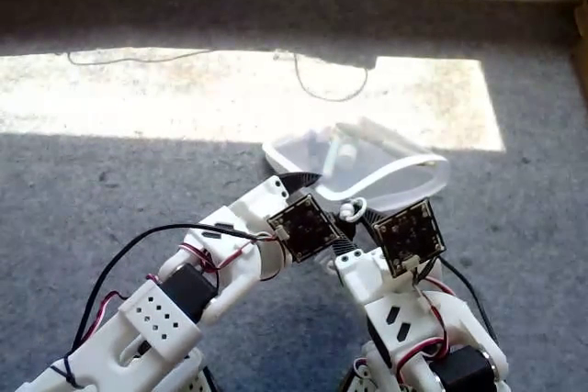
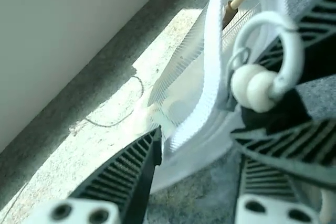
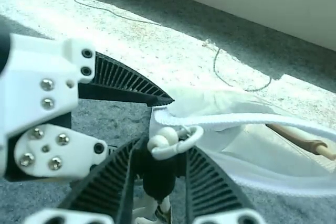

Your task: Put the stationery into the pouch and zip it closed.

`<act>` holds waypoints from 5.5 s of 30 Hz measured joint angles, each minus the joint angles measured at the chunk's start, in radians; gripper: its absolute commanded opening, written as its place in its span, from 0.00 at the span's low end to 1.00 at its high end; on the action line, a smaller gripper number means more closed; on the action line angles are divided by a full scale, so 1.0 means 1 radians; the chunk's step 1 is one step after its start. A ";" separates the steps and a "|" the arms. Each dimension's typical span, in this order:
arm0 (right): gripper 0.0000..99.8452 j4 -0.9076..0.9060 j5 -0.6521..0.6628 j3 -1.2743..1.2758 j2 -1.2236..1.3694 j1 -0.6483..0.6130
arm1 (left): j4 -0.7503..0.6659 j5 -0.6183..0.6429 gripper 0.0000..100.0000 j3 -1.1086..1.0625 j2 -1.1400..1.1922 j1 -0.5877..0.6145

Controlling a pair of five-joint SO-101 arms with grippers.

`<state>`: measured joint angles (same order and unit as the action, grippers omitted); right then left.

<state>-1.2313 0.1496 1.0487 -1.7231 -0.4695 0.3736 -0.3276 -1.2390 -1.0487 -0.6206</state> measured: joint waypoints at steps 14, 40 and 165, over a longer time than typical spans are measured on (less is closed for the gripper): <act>0.01 0.000 0.000 0.000 0.000 0.000 | -0.012 0.000 0.01 -0.028 0.000 -0.006; 0.01 0.153 -0.086 0.002 0.012 0.212 | -0.026 -0.002 0.01 -0.026 -0.009 0.005; 0.01 0.190 -0.038 0.074 -0.002 0.310 | -0.005 0.078 0.01 -0.101 -0.252 -0.063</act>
<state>-1.0411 0.1112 1.1224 -1.7246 -0.1596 0.3690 -0.2493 -1.3403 -1.3004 -0.6836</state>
